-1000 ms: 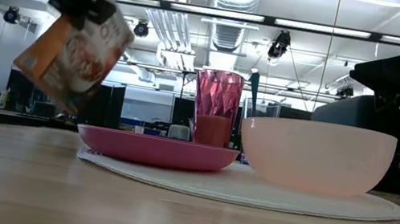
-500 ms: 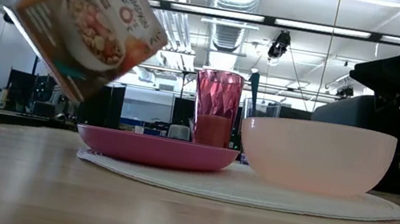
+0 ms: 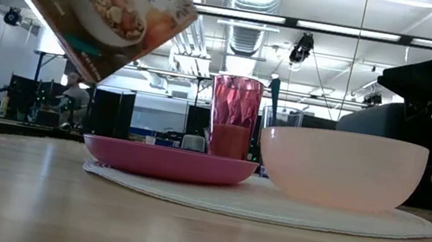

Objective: Arrange a breakfast setting
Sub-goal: Pour the cereal into the orange bowl

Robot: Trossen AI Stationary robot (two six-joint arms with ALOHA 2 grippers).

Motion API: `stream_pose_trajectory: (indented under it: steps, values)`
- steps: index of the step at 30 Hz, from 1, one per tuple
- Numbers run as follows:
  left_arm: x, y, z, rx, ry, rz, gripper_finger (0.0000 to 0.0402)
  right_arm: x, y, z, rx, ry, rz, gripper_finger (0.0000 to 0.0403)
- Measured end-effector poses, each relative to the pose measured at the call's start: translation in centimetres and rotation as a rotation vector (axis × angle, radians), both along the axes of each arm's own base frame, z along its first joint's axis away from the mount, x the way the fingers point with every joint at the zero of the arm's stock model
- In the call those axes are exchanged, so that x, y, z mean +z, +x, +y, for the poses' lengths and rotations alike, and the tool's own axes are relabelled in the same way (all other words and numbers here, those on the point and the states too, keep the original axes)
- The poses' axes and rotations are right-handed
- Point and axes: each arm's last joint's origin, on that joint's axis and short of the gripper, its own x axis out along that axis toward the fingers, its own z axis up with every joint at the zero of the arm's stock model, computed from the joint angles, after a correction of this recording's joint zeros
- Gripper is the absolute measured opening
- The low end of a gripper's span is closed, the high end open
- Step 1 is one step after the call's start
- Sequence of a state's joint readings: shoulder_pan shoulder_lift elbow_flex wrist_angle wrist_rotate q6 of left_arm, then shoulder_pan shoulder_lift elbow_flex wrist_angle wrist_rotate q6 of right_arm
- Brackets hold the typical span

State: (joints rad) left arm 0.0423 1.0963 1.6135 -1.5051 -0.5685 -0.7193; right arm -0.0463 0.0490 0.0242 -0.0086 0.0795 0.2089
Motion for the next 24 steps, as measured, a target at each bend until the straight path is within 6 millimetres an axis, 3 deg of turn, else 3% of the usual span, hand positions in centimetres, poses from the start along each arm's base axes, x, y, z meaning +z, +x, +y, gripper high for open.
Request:
stream_pose_trajectory:
  steps: [6,17,24]
  values:
    - [-0.5,2.0,-2.0,-0.114,-0.075,-0.016,0.0000,0.0,0.0,0.0,0.000,0.000,0.000,0.0073]
    - [-2.1,6.9,-7.7,-0.352,-0.223,0.026,0.0000,0.0,0.0,0.0,0.000,0.000,0.000,0.0073]
    - [-2.0,10.1,-9.5,-0.411,-0.341,0.069,0.0000,0.0,0.0,0.0,0.000,0.000,0.000,0.0073]
